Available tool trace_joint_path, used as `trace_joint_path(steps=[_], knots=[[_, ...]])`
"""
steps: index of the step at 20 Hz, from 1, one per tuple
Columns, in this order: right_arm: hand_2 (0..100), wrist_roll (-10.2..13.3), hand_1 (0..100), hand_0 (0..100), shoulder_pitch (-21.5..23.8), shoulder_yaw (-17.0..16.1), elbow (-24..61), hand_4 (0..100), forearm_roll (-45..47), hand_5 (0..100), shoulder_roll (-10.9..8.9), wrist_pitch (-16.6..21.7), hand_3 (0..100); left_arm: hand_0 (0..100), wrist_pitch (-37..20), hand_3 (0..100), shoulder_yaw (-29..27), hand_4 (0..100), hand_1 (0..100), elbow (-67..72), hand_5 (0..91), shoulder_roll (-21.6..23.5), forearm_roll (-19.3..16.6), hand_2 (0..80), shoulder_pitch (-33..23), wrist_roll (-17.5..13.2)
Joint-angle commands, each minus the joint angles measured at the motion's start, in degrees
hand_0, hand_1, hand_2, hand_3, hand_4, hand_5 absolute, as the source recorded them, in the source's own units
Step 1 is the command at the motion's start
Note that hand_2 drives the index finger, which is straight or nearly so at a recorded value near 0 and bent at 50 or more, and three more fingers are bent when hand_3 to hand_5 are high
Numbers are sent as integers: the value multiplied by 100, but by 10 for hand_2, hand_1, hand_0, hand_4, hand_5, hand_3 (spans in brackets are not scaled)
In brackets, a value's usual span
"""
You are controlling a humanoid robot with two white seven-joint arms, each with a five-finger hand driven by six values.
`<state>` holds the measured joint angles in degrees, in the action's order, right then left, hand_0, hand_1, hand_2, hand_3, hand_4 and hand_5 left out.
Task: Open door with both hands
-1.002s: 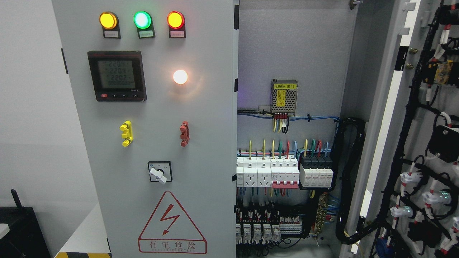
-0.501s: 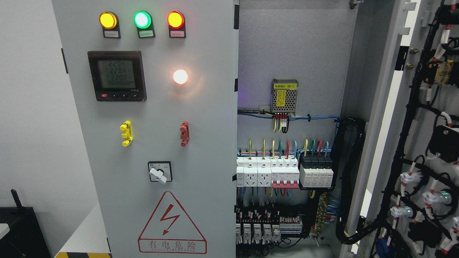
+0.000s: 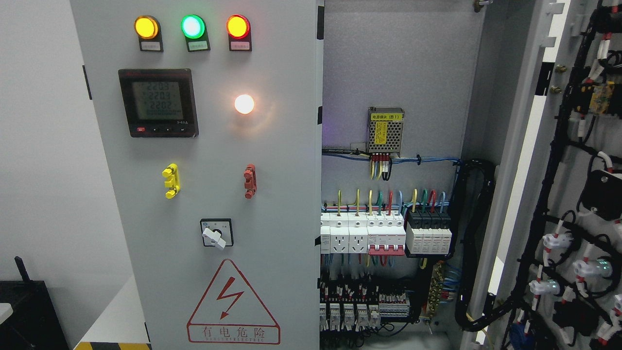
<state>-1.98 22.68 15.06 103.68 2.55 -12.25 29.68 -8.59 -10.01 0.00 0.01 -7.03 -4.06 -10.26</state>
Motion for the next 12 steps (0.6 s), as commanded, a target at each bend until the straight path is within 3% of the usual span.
trace_joint_path(steps=[1, 5, 9, 12], knots=[[0, 14, 389, 120, -1124, -3, 302, 0, 17, 0, 275, -917, 0, 120, 7, 0, -1, 0, 389, 52, 0, -194, 0, 0, -7, -3], [0, 14, 389, 120, -1573, 49, 293, 0, 61, 0, 512, -1578, 0, 120, -2, 0, -1, 0, 389, 52, 0, -194, 0, 0, 2, -3], [0, 14, 389, 120, -2013, 49, 284, 0, 718, 0, 776, -2466, 0, 120, 7, 0, -1, 0, 389, 52, 0, -194, 0, 0, -7, -3], [0, 14, 389, 120, -2206, 76, 241, 0, 958, 0, 847, -2537, 0, 120, 7, 0, -1, 0, 389, 44, 0, -194, 0, 0, 2, -3]])
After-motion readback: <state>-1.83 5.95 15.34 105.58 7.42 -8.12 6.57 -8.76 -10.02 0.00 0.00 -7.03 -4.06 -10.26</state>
